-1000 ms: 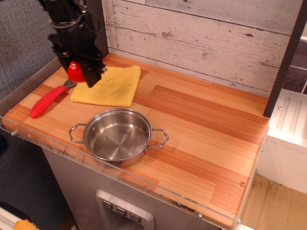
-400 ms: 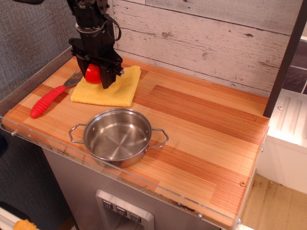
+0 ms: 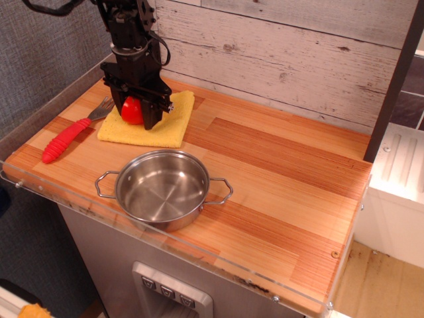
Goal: Put the tomato on the yellow cloth.
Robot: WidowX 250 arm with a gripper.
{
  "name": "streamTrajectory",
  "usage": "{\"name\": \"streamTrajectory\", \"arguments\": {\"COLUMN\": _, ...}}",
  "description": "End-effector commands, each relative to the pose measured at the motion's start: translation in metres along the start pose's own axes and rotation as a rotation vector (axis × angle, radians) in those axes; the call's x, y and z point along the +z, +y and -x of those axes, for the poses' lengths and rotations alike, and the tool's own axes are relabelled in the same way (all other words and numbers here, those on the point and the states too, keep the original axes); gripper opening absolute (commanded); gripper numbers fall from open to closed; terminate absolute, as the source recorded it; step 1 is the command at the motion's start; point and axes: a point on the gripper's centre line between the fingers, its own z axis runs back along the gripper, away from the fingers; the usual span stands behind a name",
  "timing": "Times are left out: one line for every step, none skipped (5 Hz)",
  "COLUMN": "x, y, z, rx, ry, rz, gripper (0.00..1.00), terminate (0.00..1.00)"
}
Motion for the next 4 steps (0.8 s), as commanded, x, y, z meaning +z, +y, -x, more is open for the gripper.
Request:
{"name": "streamTrajectory", "arguments": {"x": 0.024, "y": 0.009, "z": -0.002, "rx": -0.009, "ry": -0.057, "rz": 0.011, "gripper": 1.00, "terminate": 0.00}}
{"name": "streamTrajectory", "arguments": {"x": 0.042, "y": 0.015, "z": 0.000, "rx": 0.002, "ry": -0.094, "rz": 0.017, "gripper": 1.00, "terminate": 0.00}}
{"name": "streamTrajectory", "arguments": {"x": 0.064, "y": 0.019, "z": 0.006, "rx": 0.014, "ry": -0.148, "rz": 0.031, "gripper": 1.00, "terminate": 0.00}}
{"name": "streamTrajectory", "arguments": {"x": 0.077, "y": 0.015, "z": 0.015, "rx": 0.016, "ry": -0.183, "rz": 0.045, "gripper": 1.00, "terminate": 0.00}}
